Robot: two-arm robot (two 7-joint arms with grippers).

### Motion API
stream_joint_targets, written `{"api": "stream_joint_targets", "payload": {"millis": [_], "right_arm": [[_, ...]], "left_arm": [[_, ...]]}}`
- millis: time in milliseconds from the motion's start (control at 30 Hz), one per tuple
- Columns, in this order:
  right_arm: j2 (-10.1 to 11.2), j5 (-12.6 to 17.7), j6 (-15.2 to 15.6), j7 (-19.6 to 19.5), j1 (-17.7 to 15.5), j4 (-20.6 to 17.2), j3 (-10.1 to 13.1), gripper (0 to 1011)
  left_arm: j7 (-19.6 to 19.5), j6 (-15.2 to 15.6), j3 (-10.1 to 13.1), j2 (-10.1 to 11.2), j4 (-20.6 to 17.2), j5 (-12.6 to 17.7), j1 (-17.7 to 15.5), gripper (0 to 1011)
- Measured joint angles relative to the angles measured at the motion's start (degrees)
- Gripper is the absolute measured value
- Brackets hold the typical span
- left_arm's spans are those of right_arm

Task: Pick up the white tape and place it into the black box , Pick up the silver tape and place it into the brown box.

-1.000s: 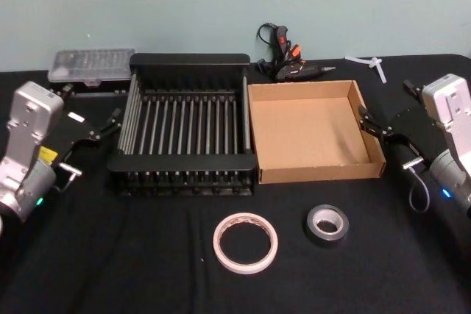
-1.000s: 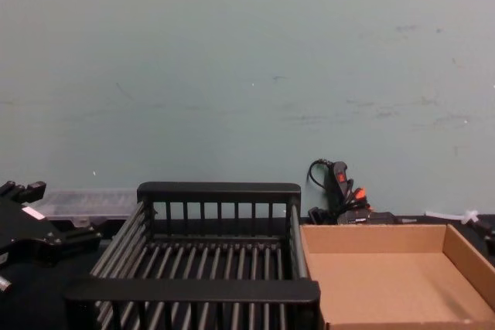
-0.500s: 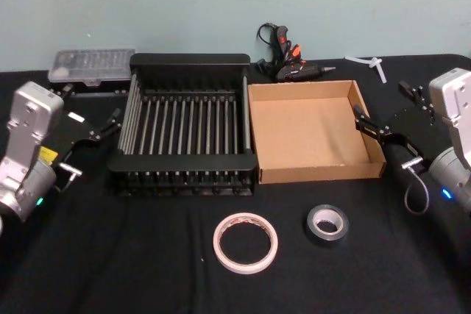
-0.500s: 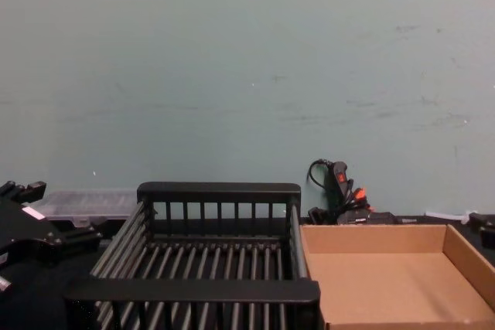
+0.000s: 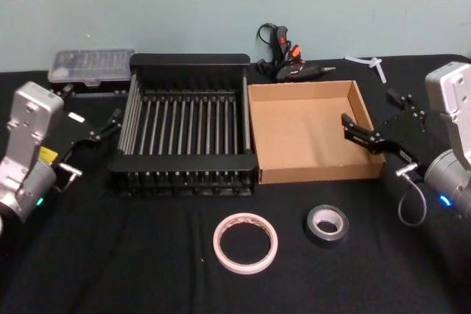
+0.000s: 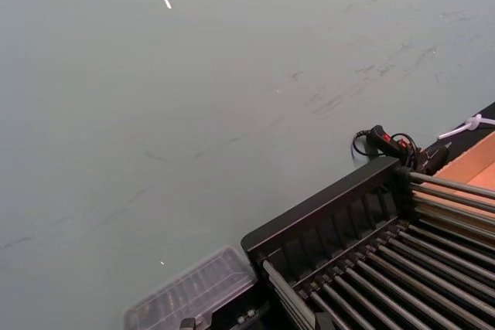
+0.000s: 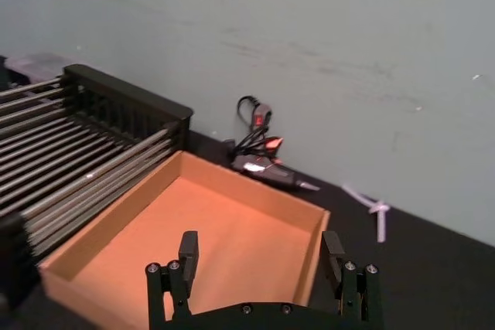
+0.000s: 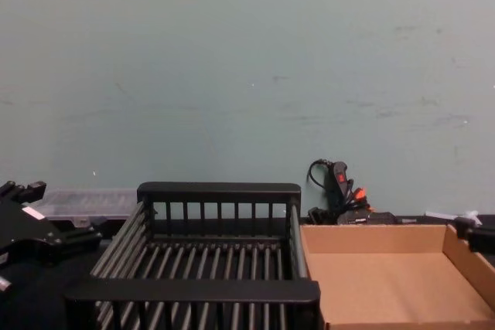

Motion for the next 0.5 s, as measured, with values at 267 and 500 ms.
{"api": "stream_joint_targets", "payload": {"millis": [267, 500], "right_arm": [[0.02, 2.15, 6.61, 1.03, -2.44, -5.38, 1.32, 1000], [0.12, 3.52, 13.25, 1.53, -4.51, -8.91, 2.06, 1000]], "left_arm": [[0.0, 0.0, 0.0, 0.0, 0.0, 0.0, 0.0, 1001], [0.0, 0.0, 0.0, 0.0, 0.0, 0.0, 0.0, 1001]]}}
